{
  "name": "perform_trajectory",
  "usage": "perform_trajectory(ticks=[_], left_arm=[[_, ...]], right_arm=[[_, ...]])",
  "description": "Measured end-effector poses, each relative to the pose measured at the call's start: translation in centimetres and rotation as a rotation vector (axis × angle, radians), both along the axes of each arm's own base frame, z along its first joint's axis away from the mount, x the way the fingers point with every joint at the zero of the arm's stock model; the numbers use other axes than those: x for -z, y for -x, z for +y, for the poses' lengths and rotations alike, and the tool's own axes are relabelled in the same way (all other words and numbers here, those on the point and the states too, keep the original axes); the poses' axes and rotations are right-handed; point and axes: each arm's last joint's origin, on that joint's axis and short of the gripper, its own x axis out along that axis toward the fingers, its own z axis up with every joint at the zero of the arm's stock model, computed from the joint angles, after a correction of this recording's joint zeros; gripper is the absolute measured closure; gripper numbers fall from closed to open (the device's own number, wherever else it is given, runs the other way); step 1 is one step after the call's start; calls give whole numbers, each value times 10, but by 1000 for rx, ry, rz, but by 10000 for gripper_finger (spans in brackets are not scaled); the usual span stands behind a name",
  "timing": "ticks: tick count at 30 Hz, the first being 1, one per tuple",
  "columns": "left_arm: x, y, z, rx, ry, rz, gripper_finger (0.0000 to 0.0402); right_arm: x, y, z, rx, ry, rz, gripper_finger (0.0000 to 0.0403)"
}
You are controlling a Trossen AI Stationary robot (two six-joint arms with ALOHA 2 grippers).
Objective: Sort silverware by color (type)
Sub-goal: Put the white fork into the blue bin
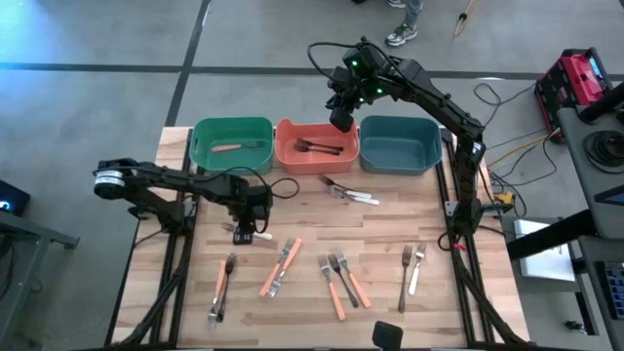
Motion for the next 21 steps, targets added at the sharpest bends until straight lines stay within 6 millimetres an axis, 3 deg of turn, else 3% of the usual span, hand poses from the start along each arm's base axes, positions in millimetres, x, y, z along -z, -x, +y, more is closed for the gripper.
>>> perform_trajectory(ticks=[9, 21], left_arm=[[0, -7, -12, -44, -32, -48, 237], [23, -16, -22, -65, -54, 29, 240]], right_arm=[[-2, 1, 1, -8, 10, 0, 360], [-4, 6, 2, -29, 33, 18, 360]])
